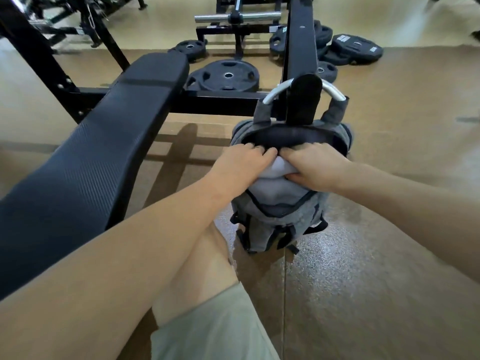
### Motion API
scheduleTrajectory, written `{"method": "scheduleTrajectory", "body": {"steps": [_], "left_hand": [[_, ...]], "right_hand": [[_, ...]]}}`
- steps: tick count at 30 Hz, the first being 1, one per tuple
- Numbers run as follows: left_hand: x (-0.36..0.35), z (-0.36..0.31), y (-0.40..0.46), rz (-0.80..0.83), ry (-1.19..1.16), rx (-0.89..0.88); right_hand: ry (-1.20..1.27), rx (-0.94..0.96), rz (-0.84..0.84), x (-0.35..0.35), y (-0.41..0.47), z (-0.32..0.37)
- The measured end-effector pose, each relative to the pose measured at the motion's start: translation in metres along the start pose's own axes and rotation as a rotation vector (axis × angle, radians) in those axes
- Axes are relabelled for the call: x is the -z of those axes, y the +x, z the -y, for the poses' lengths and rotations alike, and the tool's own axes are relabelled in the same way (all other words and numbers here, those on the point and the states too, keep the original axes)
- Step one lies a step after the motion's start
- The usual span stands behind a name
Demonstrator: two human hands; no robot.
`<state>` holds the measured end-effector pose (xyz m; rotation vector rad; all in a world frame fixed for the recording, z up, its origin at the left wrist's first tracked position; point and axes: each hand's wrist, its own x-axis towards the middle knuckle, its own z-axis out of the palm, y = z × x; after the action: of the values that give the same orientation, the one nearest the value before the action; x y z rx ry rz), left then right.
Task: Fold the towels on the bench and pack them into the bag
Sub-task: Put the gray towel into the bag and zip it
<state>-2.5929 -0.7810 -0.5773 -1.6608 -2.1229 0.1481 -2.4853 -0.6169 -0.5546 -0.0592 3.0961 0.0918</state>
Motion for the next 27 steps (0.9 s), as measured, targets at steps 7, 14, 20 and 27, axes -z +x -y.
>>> {"method": "scheduleTrajectory", "body": {"steps": [7, 14, 20, 27], "left_hand": [[-0.007, -0.006, 0.011, 0.27, 0.083, 0.021], [-0.009, -0.011, 0.001, 0.362, 0.112, 0.073], [-0.007, -0.024, 0.006, 0.317, 0.007, 0.068], [-0.014, -0.039, 0.022, 0.366, 0.022, 0.141]], "right_hand": [[-0.024, -0.004, 0.121, -0.01, -0.005, -0.008], [-0.063, -0.054, 0.243, -0.016, 0.004, 0.002], [0.02, -0.189, 0.221, -0.022, 0.007, 0.007], [0.337, -0.372, 0.022, -0.024, -0.02, 0.006]]}}
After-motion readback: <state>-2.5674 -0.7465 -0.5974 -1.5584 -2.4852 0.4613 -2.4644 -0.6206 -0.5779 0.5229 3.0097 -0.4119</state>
